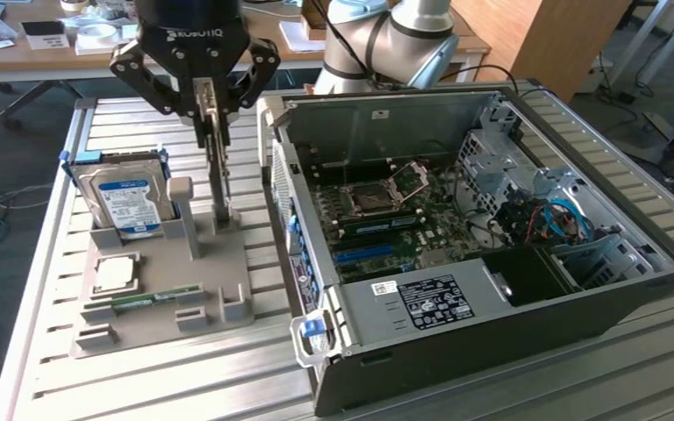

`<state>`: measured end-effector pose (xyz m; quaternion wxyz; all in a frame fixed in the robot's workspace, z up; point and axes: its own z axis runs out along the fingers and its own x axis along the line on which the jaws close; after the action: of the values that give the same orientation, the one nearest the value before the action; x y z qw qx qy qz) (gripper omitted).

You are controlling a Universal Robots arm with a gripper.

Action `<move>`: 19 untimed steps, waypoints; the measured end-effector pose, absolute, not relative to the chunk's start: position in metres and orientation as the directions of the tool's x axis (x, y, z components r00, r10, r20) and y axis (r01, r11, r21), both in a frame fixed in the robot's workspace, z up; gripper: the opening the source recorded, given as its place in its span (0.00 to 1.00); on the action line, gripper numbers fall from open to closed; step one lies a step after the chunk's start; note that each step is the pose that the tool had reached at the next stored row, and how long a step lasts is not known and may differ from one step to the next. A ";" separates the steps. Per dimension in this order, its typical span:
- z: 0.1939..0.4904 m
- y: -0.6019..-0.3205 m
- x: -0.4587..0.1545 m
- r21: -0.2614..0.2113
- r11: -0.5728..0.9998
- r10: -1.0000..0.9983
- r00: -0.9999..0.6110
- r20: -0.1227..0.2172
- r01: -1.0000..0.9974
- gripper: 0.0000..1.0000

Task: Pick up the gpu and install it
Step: 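Pick up the gpu and move the gpu toward the slot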

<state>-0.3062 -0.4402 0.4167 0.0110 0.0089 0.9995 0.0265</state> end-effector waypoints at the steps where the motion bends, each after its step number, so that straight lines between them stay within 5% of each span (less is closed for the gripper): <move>1: 0.417 -0.440 -0.304 0.053 0.998 0.018 -1.000 -0.022 0.017 0.26; 19: 0.417 -0.440 -0.232 0.055 0.998 0.019 -1.000 -0.021 0.017 0.26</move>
<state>-0.2318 -0.4401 0.4166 0.0110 0.0090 0.9995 0.0272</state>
